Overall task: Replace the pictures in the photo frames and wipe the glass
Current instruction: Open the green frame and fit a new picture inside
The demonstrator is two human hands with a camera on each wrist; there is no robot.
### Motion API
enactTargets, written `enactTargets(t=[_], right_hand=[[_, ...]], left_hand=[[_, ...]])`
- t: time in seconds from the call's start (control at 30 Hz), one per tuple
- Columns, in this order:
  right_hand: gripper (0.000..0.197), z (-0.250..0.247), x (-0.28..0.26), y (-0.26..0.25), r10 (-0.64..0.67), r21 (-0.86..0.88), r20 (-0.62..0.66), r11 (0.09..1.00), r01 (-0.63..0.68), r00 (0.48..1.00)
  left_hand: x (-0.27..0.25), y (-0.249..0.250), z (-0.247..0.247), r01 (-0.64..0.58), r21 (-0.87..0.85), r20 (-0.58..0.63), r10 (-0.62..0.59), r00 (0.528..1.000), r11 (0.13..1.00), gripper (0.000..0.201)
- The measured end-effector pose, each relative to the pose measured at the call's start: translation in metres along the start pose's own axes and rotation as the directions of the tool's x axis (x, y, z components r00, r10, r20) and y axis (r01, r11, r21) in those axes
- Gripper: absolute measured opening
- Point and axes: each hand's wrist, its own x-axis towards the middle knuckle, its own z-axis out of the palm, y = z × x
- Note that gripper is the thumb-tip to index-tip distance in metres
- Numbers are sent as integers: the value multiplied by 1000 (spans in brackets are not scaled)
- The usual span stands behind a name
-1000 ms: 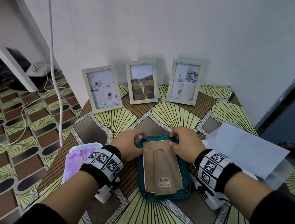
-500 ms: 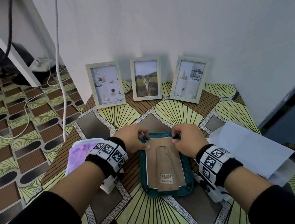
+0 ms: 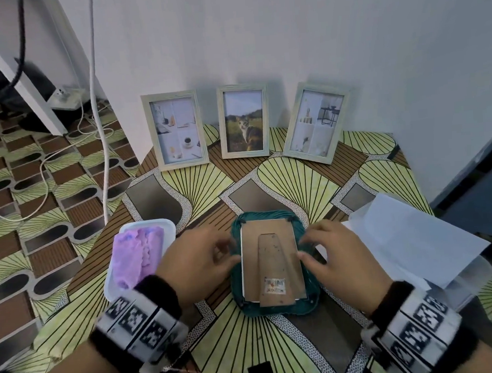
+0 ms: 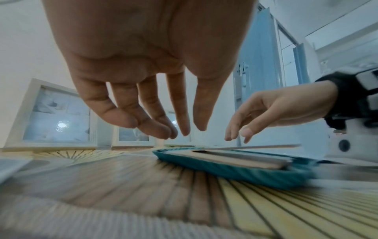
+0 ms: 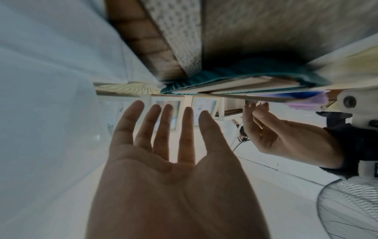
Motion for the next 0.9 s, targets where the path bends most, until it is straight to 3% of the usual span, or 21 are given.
enactTargets(t=[0.13, 0.3, 0.53, 0.73, 0.9], right_hand=[[18, -5, -27, -3, -28, -129, 40, 991, 33, 999], [35, 0, -39, -6, 70, -171, 98, 984, -52, 993], [27, 4, -32, -6, 140, -93, 139, 987, -128, 980], [33, 8, -20, -11, 170, -19, 128, 985, -170, 977], [27, 12, 5, -18, 190, 3, 113, 981, -192, 975]], left_hand=[[-41, 8, 10, 10, -17, 14, -10, 1000, 1000, 15], [-55, 14, 24, 32, -5, 18, -32, 999, 999, 18], [-53, 15, 26, 61, 72, -18, -60, 998, 995, 17], [-44, 13, 21, 124, 11, -9, -124, 992, 992, 12], [-20, 1, 8, 181, -47, 19, -180, 983, 982, 9]])
